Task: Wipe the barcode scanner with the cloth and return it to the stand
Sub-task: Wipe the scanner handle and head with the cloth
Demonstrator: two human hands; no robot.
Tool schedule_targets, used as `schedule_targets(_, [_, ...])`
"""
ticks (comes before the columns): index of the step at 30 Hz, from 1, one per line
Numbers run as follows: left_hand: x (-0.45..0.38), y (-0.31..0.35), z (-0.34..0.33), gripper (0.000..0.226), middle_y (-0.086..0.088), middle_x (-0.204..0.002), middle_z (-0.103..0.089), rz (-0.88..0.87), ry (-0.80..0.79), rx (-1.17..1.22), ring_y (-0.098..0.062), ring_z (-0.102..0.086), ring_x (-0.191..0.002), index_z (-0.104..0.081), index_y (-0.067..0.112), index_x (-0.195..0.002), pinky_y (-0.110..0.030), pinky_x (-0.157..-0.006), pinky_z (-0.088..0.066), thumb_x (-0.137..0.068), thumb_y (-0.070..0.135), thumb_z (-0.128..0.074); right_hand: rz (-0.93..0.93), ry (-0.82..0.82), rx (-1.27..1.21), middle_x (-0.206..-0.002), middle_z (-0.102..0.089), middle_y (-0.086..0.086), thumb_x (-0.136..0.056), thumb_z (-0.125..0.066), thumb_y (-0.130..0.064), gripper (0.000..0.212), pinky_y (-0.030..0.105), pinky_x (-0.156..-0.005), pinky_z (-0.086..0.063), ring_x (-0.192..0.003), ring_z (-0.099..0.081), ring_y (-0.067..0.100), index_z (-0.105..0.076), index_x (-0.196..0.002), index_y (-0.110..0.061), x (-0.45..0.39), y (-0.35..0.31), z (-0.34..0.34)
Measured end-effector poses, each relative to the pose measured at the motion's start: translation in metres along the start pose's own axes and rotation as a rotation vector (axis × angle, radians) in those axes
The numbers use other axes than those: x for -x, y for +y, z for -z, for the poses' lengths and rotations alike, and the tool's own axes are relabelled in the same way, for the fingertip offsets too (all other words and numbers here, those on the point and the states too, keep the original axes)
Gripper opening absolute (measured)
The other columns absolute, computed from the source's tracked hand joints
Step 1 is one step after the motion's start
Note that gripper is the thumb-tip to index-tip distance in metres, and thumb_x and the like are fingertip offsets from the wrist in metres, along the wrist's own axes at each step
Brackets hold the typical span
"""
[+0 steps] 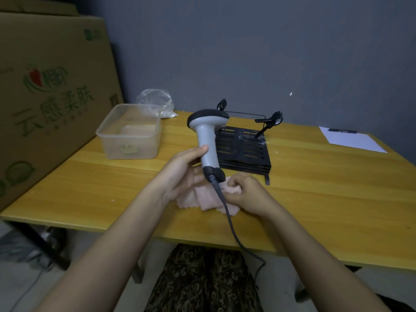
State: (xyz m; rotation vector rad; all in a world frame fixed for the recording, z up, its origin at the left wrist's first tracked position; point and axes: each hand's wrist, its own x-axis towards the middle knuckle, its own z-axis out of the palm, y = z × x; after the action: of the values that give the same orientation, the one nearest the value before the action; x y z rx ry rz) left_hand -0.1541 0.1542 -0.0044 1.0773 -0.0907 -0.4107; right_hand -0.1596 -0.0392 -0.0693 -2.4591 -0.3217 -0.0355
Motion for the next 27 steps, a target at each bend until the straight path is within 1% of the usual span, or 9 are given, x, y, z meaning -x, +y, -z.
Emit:
schedule_targets(3, [0.003,0.000,0.005,0.035,-0.011,-0.098,-0.062,0.017,-0.068,0.058,-0.020,-0.064,-0.088,-0.051,-0.001,-0.122,-0.029,-0.079,-0.057,-0.094,0.019,-0.047,-0.092,0.189,-0.106,-0.075,-0.044,0.002,-0.072,-0.069,-0.016,0.029,0.027,-0.052,-0.031,-0.062,-0.041,0.014,-0.042,-0.062,-0.016,0.003,-0.007,0.018])
schedule_targets(7, [0.000,-0.003,0.007,0.025,-0.012,-0.092,-0.068,-0.015,-0.109,0.052,-0.021,-0.069,-0.087,-0.059,0.001,-0.108,-0.033,-0.080,-0.058,-0.094,0.016,-0.044,-0.182,0.698,-0.280,-0.058,-0.044,-0.001,-0.071,-0.064,-0.022,0.026,0.029,-0.049,-0.030,-0.054,-0.038,0.013,-0.042,-0.059,-0.015,0.019,-0.032,0.064])
schedule_targets(9, [-0.003,-0.007,0.004,0.025,-0.012,-0.092,-0.068,-0.025,-0.116,0.022,-0.018,-0.070,-0.084,-0.059,0.000,-0.106,-0.031,-0.077,-0.060,-0.095,0.016,-0.043,-0.129,0.800,-0.317,-0.058,-0.047,-0.001,-0.079,-0.064,-0.027,0.032,0.030,-0.050,-0.034,-0.055,-0.044,0.013,-0.043,-0.061,-0.012,0.024,-0.053,0.075])
schedule_targets(13, [-0.005,-0.018,-0.012,0.029,-0.011,-0.100,-0.067,-0.062,-0.137,-0.124,-0.019,-0.068,-0.088,-0.058,0.001,-0.115,-0.030,-0.078,-0.059,-0.095,0.016,-0.043,-0.040,0.749,-0.307,-0.070,-0.058,0.008,-0.081,-0.063,-0.048,0.043,0.039,-0.058,-0.047,-0.067,-0.056,0.021,-0.052,-0.066,-0.009,0.008,-0.079,0.058])
schedule_targets(16, [-0.005,-0.024,-0.016,0.023,-0.003,-0.099,-0.072,-0.116,-0.089,-0.178,-0.015,-0.069,-0.090,-0.064,0.010,-0.108,-0.028,-0.075,-0.059,-0.095,0.013,-0.045,-0.023,0.540,-0.498,-0.102,-0.063,0.008,-0.074,-0.059,-0.058,0.041,0.042,-0.082,-0.052,-0.095,-0.061,0.018,-0.064,-0.093,-0.022,0.003,-0.075,0.036])
schedule_targets(18, [-0.005,-0.025,-0.015,0.024,-0.009,-0.108,-0.070,-0.125,-0.048,-0.220,-0.019,-0.067,-0.099,-0.063,0.008,-0.112,-0.035,-0.084,-0.057,-0.095,0.014,-0.046,0.050,0.500,-0.444,-0.119,-0.056,0.003,-0.080,-0.059,-0.050,0.043,0.033,-0.094,-0.046,-0.112,-0.054,0.016,-0.060,-0.113,-0.024,0.007,-0.068,0.024])
schedule_targets(21, [-0.002,-0.026,-0.018,0.029,-0.013,-0.122,-0.065,-0.150,-0.067,-0.382,-0.022,-0.063,-0.107,-0.063,0.010,-0.117,-0.043,-0.093,-0.051,-0.095,0.021,-0.048,0.067,0.690,-0.417,-0.118,-0.056,0.005,-0.088,-0.062,-0.025,0.031,0.023,-0.090,-0.044,-0.109,-0.054,0.012,-0.062,-0.117,-0.016,0.004,-0.065,0.018])
schedule_targets(24, [0.001,-0.023,-0.022,0.030,-0.007,-0.115,-0.068,-0.190,-0.093,-0.462,-0.018,-0.065,-0.103,-0.063,0.014,-0.118,-0.039,-0.090,-0.053,-0.094,0.025,-0.049,0.028,0.763,-0.443,-0.115,-0.060,0.005,-0.091,-0.057,-0.015,0.025,0.027,-0.087,-0.049,-0.104,-0.058,0.012,-0.063,-0.116,-0.015,-0.004,-0.063,0.020])
schedule_targets(27, [-0.002,-0.016,-0.018,0.030,-0.006,-0.103,-0.069,-0.206,-0.062,-0.441,-0.017,-0.066,-0.093,-0.063,0.010,-0.118,-0.040,-0.087,-0.053,-0.094,0.022,-0.049,0.106,0.664,-0.396,-0.107,-0.060,0.003,-0.091,-0.054,-0.008,0.024,0.015,-0.078,-0.047,-0.094,-0.057,-0.001,-0.064,-0.113,-0.013,0.009,-0.055,0.017])
